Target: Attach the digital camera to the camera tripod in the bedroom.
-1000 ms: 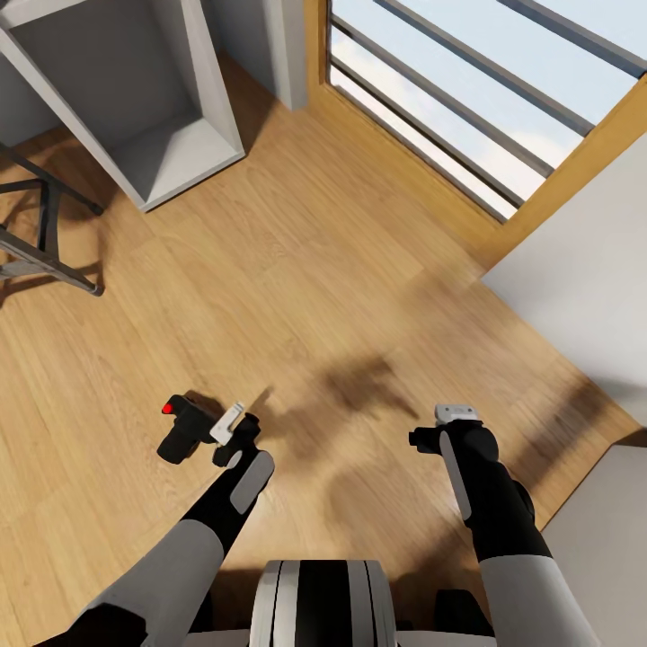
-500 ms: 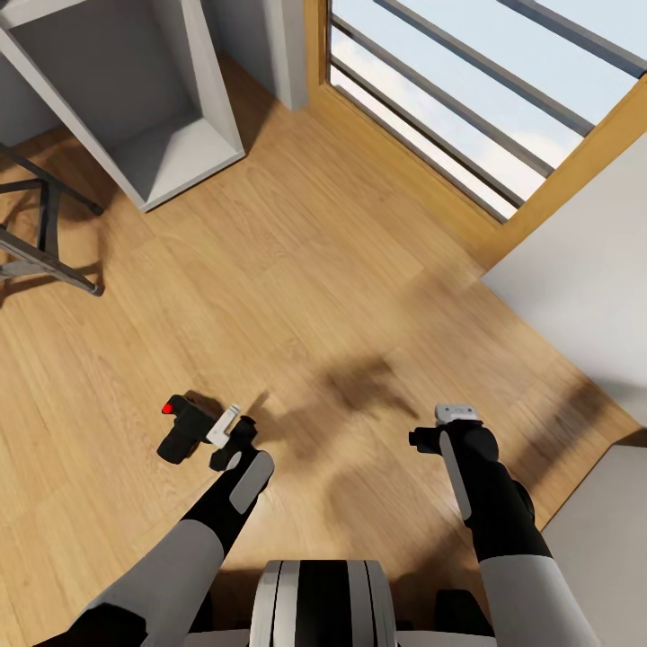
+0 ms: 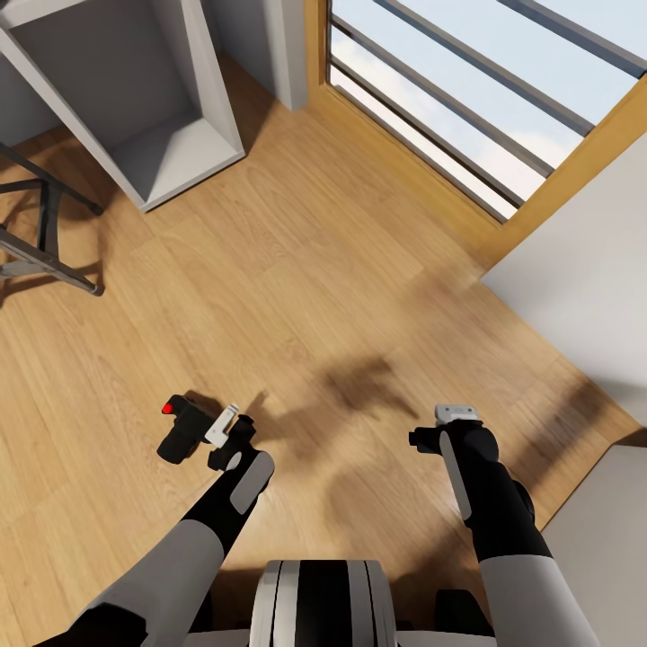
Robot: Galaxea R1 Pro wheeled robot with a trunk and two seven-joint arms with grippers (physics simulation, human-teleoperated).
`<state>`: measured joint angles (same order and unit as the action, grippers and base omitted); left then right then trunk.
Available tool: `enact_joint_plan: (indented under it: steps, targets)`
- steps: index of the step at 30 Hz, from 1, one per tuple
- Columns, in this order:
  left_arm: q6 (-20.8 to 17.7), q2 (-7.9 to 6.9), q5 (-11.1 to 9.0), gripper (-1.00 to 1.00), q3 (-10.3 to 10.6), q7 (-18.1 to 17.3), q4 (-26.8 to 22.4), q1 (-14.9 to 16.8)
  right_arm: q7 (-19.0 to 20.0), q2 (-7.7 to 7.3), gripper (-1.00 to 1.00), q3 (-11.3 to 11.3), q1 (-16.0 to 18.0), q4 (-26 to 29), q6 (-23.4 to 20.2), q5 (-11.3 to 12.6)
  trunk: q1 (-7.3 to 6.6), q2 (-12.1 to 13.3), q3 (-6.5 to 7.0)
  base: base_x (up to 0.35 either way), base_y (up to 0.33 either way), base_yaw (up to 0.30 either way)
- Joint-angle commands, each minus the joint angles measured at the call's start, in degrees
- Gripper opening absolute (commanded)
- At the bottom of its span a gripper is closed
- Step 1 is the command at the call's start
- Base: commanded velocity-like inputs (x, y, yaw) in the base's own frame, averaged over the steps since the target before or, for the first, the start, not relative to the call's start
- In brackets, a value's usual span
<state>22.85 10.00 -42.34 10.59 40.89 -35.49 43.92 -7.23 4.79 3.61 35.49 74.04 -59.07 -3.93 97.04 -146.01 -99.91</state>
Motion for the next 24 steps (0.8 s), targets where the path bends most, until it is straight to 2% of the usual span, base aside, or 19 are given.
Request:
enact_joint_plan:
  steps: [1,24]
  targets:
    - [0.3,0.00,-0.3,1.00,0.1,0.2,0.0,0.0,0.2,0.05,1.00,0.1,0.0,0.1,-0.3,-0.4,-0.01,0.0,-0.03,0.000,0.000,0.000]
    - [0.4,0.00,-0.2,1.00,0.1,0.1,0.1,0.0,0.2,0.04,1.00,0.1,0.0,0.1,-0.3,-0.4,-0.01,0.0,-0.03,0.000,0.000,0.000]
